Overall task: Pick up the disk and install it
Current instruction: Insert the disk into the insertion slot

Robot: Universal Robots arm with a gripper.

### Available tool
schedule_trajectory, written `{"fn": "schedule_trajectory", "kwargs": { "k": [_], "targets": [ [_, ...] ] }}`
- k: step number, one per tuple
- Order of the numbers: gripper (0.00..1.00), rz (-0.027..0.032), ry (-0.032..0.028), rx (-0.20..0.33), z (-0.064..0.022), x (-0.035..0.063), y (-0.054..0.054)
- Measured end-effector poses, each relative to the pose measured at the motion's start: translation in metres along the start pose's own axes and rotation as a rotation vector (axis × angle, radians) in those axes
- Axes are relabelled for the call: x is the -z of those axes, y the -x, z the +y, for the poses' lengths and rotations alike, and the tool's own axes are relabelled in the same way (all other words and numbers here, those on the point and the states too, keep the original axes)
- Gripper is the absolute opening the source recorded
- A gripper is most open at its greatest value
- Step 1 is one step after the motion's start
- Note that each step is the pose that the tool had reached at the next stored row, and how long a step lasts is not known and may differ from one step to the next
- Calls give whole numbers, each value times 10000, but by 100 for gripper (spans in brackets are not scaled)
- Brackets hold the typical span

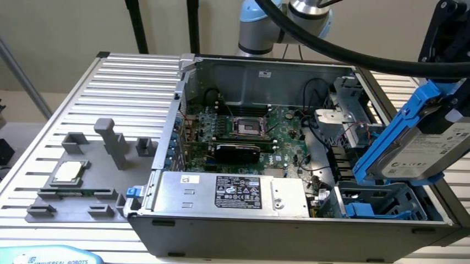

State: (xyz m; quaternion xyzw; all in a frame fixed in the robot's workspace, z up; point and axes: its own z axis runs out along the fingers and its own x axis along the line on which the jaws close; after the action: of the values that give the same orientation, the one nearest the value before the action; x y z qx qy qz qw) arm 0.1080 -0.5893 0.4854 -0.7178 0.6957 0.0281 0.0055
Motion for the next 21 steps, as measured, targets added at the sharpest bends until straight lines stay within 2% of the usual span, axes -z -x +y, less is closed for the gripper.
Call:
{"fn": "schedule_trajectory", "kwargs": {
  "k": [13,21],
  "targets": [
    [33,0,0,1,0,-6,-1],
    [33,-1,0,1,-5,-143,-7]
  ]
}}
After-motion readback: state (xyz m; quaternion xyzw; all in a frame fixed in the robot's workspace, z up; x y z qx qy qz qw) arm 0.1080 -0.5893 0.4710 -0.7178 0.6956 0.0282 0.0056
